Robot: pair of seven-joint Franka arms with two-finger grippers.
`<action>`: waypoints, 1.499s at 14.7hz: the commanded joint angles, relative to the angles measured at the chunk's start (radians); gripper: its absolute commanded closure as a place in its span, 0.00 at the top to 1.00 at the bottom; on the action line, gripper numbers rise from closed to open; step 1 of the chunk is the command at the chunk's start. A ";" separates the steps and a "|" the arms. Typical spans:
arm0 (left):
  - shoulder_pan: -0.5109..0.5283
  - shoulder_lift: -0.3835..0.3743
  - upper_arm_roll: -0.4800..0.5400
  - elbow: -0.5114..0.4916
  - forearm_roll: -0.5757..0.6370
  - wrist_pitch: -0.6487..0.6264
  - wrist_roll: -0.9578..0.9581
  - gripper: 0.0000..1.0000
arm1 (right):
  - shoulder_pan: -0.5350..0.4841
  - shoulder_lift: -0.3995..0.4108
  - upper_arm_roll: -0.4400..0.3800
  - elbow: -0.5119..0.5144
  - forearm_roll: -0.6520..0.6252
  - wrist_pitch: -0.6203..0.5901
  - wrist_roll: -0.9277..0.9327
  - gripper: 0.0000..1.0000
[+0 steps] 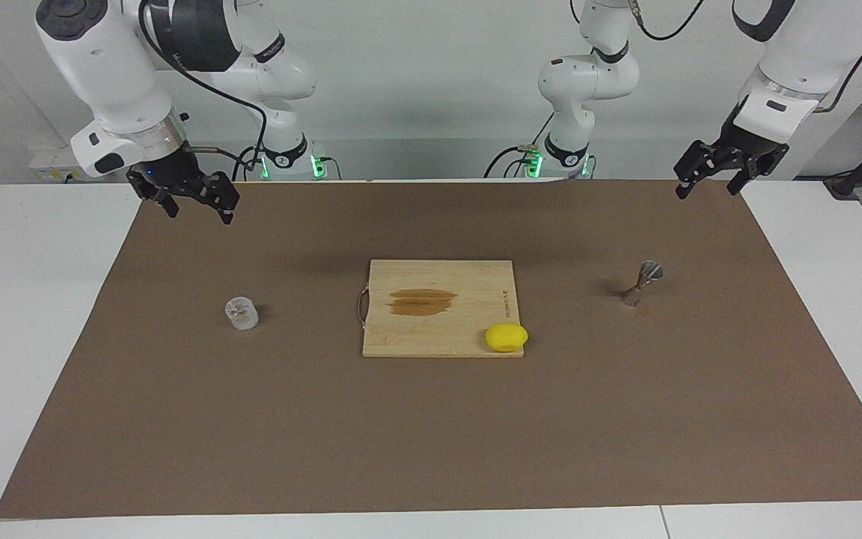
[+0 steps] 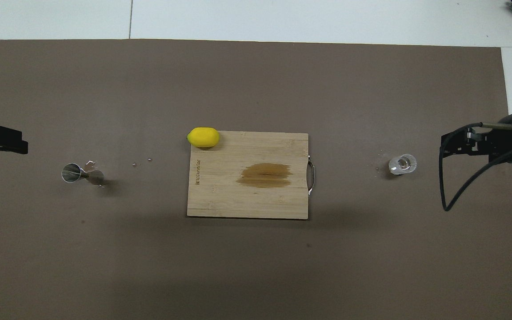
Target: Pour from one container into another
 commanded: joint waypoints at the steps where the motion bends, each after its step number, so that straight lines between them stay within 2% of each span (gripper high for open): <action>1: -0.015 -0.028 0.010 -0.035 0.014 0.025 -0.001 1.00 | -0.011 -0.022 0.004 -0.022 0.021 -0.005 0.017 1.00; 12: -0.007 -0.028 0.008 -0.045 0.016 0.062 0.000 1.00 | -0.011 -0.022 0.004 -0.022 0.023 -0.005 0.017 1.00; 22: 0.050 -0.085 0.010 -0.248 0.016 0.318 -0.003 1.00 | -0.011 -0.022 0.006 -0.022 0.021 -0.005 0.017 1.00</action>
